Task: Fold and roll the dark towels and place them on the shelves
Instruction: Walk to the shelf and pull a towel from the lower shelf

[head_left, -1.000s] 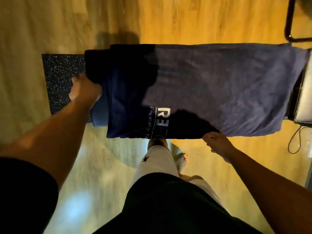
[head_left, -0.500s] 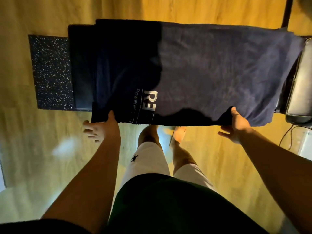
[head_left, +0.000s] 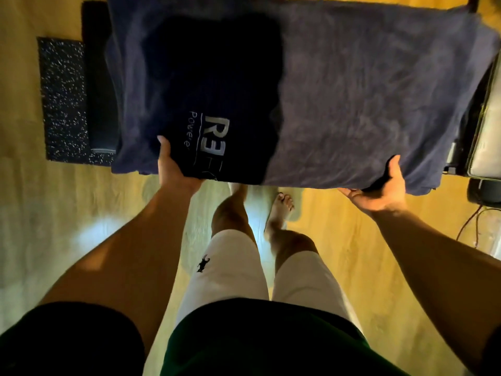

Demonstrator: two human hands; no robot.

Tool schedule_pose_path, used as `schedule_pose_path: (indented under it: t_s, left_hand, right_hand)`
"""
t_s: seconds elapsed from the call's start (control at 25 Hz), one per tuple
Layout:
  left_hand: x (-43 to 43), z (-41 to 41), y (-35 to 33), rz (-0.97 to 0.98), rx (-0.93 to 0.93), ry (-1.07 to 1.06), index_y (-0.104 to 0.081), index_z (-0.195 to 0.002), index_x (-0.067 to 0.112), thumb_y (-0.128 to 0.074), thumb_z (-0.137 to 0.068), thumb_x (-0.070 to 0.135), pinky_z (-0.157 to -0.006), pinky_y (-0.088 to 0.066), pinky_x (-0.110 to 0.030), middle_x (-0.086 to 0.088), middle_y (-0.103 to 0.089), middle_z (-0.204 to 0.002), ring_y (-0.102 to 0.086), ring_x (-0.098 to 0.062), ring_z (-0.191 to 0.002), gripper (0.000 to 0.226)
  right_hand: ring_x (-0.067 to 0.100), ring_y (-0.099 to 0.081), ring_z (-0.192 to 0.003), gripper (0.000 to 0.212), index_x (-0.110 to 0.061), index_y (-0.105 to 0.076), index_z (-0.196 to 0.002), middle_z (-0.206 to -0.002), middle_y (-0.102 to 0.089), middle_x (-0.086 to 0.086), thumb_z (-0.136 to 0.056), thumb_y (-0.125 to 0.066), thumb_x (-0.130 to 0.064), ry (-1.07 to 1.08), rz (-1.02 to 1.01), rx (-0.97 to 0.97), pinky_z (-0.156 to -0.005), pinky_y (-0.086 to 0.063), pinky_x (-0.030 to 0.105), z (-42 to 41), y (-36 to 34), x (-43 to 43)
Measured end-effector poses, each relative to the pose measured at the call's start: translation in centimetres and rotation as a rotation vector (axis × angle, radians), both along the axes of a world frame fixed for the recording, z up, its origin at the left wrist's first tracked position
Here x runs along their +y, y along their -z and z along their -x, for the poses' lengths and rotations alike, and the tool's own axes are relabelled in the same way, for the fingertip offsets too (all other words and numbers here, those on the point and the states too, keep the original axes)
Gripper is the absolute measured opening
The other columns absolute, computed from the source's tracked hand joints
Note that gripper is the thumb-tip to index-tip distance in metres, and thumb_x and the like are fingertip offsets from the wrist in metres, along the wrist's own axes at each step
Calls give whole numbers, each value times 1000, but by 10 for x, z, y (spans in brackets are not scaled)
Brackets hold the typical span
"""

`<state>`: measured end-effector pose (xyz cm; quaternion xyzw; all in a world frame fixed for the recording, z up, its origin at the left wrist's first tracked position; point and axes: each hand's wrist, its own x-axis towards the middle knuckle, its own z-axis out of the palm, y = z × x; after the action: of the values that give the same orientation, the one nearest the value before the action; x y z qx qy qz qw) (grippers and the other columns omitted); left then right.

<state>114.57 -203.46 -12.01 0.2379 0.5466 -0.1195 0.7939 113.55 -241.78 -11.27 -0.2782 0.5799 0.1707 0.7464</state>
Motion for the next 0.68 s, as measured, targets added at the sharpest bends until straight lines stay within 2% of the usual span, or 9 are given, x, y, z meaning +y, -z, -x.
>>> schedule_pose_path:
  t_s: [0.08,0.16,0.24,0.32,0.36,0.44,0.48,0.56,0.68]
  left_hand:
    - [-4,3,-1,-35,6,-17,-63,-129,22,-52,-86,67,-104,-43,-56,-10,-66,-127,-60,-37,-119,63]
    - [-4,9,-10,-85,23,-40,-64,-126,23,-52,-89,62,-103,-45,-51,-7,-69,-123,-62,-33,-118,55]
    - [-4,13,-22,-132,8,-76,-65,-126,22,-54,-90,57,-104,-46,-47,-5,-69,-122,-62,-30,-119,51]
    - [-5,14,-35,-149,-37,-86,-63,-128,21,-58,-88,54,-105,-45,-46,-5,-67,-126,-60,-30,-121,53]
    - [-4,12,-40,-161,-76,-90,-63,-128,20,-58,-88,53,-105,-45,-47,-6,-67,-127,-60,-30,-121,53]
    - [-3,3,-63,-203,-147,-99,-63,-128,17,-53,-92,48,-104,-46,-46,-8,-65,-128,-61,-31,-120,49]
    - [-4,-3,-78,-233,-172,-99,-63,-129,16,-52,-93,45,-103,-48,-45,-9,-65,-130,-61,-31,-120,48]
    - [-5,-14,-103,-285,-196,-109,-63,-129,18,-56,-91,39,-100,-51,-43,-6,-67,-127,-62,-28,-119,44]
    - [-12,-11,-149,-317,-217,-134,-70,-114,23,-59,-87,37,-103,-48,-39,2,-71,-117,-64,-22,-117,33]
  right_hand:
    - [32,-65,-112,70,-21,-62,-125,-128,-66,9,-72,-65,-67,9,-1,27,-89,-54,42,2,2,1]
    - [22,-65,-102,79,-23,-63,-127,-131,-64,2,-59,-77,-60,-9,-19,51,-70,-52,28,7,0,-3]
    - [19,-65,-89,90,-24,-62,-129,-128,-65,-3,-46,-87,-50,11,-51,31,-61,-49,23,9,-11,-9]
    - [17,-65,-79,99,-24,-63,-124,-114,-69,-4,-32,-93,-45,49,-45,-29,-63,-48,21,7,-25,-13]
    - [19,-66,-83,99,-22,-64,-122,-111,-70,-2,-29,-92,-43,85,-26,-50,-72,-50,23,5,-34,-12]
    - [27,-69,-102,87,-21,-64,-122,-115,-72,5,-41,-87,-42,158,1,-74,-94,-53,36,-2,-56,-8]
    - [30,-69,-105,77,-22,-64,-122,-116,-72,6,-50,-81,-42,169,10,-90,-95,-54,41,-8,-72,-7]
    - [28,-72,-99,59,-23,-65,-120,-111,-74,3,-65,-71,-40,140,54,-111,-83,-59,39,-22,-102,-7]
    - [19,-75,-74,23,-24,-69,-103,-93,-77,-2,-86,-60,-37,12,170,-180,-58,-59,28,-44,-160,-21]
